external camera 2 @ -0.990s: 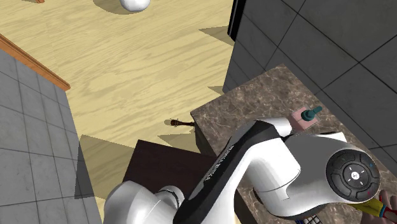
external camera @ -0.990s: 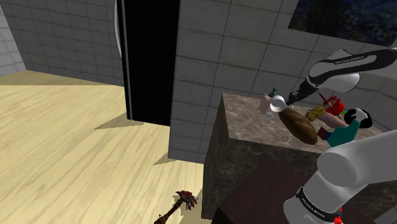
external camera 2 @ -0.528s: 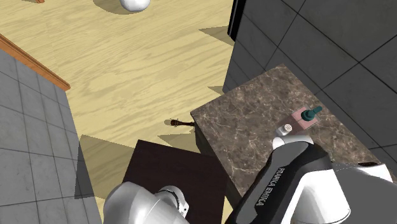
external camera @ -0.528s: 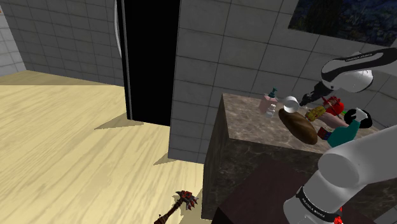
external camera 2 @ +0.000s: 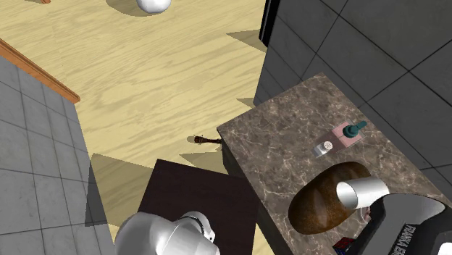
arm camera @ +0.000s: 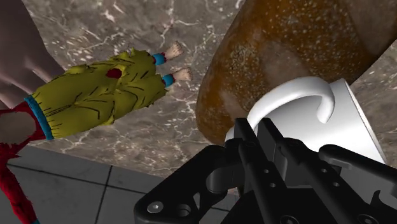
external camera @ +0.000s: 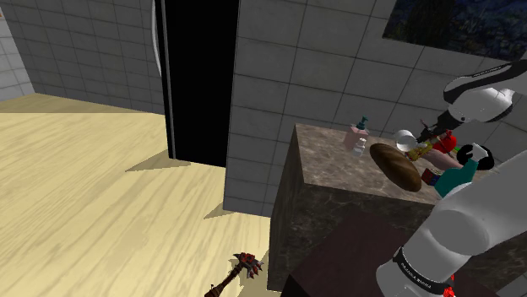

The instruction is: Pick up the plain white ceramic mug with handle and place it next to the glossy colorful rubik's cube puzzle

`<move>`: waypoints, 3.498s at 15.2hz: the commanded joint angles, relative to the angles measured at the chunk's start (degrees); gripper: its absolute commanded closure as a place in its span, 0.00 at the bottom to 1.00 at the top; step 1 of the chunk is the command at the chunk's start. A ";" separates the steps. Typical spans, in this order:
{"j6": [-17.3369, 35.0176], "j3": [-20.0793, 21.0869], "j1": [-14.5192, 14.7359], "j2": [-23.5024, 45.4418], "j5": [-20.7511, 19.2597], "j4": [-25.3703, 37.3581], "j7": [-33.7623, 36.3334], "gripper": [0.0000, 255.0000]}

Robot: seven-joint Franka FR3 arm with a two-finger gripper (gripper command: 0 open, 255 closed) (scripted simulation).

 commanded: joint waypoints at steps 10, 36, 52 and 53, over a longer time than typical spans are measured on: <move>-9.74 -50.53 43.62 -7.00 -5.29 24.74 -7.05 1.00; 6.28 -41.13 23.69 -24.93 13.52 4.78 -16.86 0.00; 8.70 -42.38 26.76 -25.80 13.53 4.78 -16.43 1.00; 8.56 -42.44 26.74 -25.81 13.48 4.91 -16.45 1.00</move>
